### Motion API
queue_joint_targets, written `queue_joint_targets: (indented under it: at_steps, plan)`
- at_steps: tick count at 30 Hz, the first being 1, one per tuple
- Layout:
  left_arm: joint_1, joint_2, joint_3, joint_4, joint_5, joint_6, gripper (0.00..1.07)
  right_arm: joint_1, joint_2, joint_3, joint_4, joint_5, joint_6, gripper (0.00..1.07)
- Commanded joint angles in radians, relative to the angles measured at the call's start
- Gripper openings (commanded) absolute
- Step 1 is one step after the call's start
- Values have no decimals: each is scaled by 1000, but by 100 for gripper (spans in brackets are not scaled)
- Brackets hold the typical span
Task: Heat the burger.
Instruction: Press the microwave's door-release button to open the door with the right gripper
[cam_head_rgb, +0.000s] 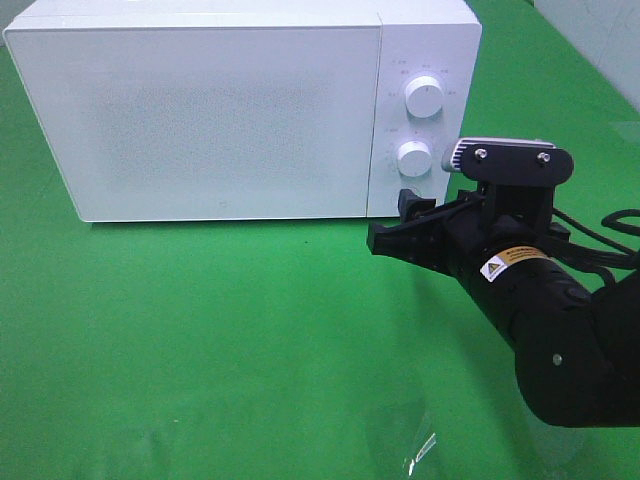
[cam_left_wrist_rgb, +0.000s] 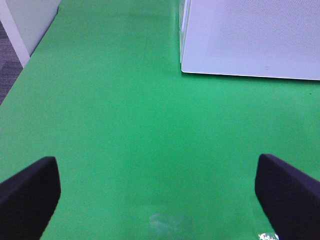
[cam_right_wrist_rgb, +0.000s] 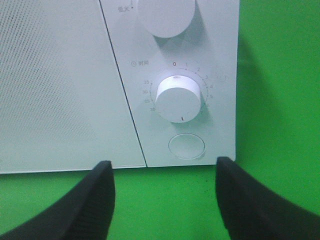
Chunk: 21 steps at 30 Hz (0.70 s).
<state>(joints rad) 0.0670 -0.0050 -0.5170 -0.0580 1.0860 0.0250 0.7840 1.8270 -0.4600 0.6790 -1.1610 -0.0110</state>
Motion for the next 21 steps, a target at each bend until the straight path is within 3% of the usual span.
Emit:
queue_joint_targets:
  at_steps: [1, 2, 5, 9, 21]
  plan:
    - [-5, -16, 0, -5, -15, -1, 98, 3, 1, -8, 2, -2, 113, 50]
    - [-5, -16, 0, -5, -15, -1, 98, 3, 1, -8, 2, -1, 220, 43]
    - [-5, -16, 0, -5, -15, -1, 98, 3, 1, -8, 1, -1, 267, 40]
    - [-5, -16, 0, -5, -15, -1, 98, 3, 1, -8, -6, -1, 613, 20]
    - [-5, -16, 0, -5, -15, -1, 98, 3, 1, -8, -34, 63, 1163, 0]
